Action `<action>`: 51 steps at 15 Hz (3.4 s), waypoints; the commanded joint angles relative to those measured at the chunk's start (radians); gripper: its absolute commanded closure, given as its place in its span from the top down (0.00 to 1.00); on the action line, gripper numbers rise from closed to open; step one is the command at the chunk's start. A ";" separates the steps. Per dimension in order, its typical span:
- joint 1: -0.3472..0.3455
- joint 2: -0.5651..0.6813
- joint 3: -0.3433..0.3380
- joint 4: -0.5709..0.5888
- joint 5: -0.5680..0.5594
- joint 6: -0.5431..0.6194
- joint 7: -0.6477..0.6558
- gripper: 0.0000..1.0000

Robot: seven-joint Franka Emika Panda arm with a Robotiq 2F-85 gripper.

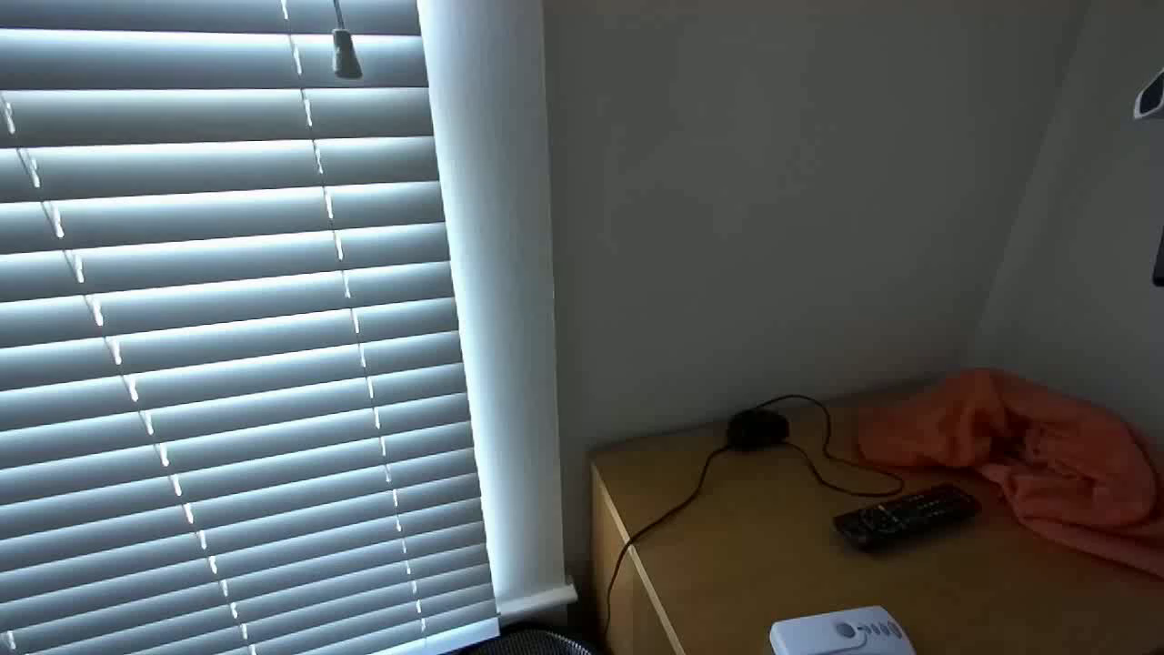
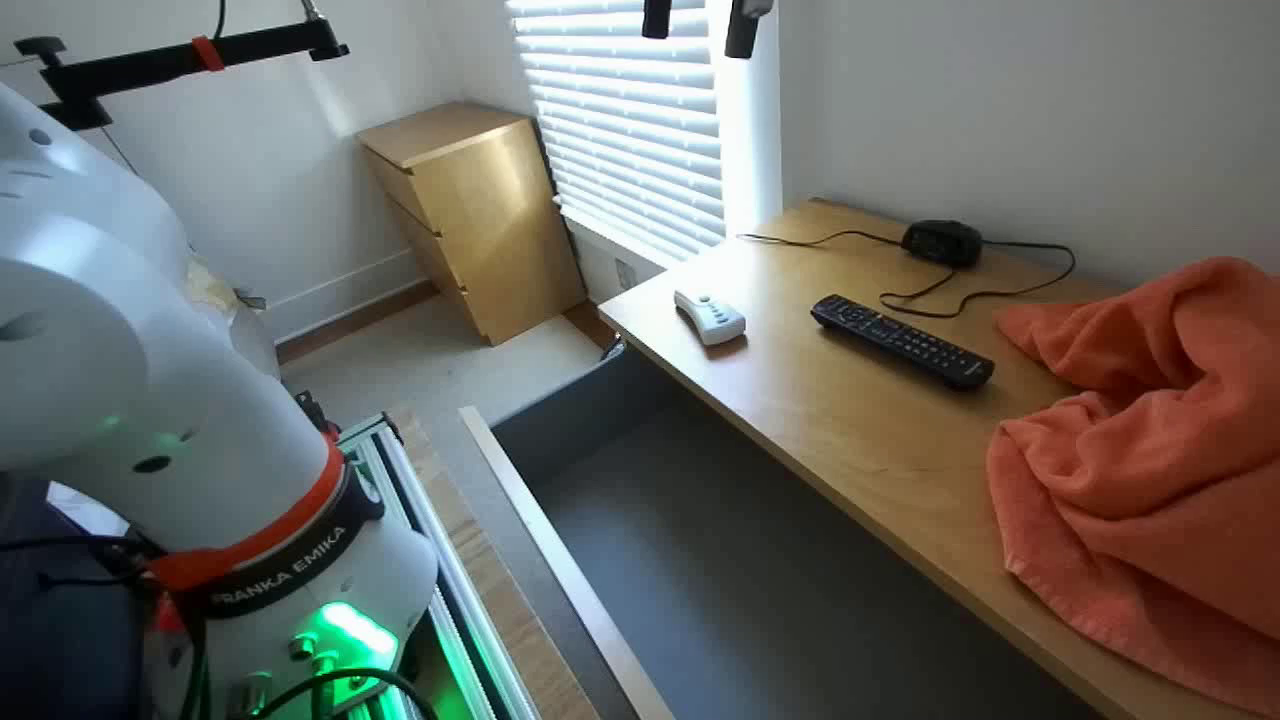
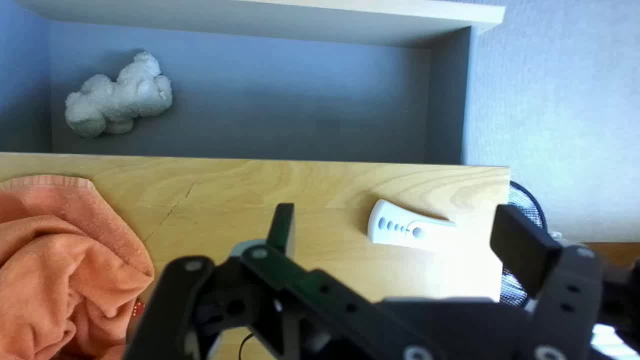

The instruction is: Turn the black remote making it face the wall

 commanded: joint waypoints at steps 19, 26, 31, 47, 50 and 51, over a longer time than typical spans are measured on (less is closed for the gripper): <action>-0.054 0.281 0.024 -0.119 0.145 0.527 0.413 1.00; -0.049 0.407 0.024 -0.135 0.201 0.782 0.552 1.00; -0.034 0.464 0.007 -0.113 0.083 0.806 0.640 1.00; -0.019 0.844 -0.020 0.178 0.094 0.795 0.979 1.00; -0.033 0.838 -0.009 0.191 0.150 0.796 0.958 1.00; -0.036 0.837 -0.008 0.196 0.165 0.794 0.953 1.00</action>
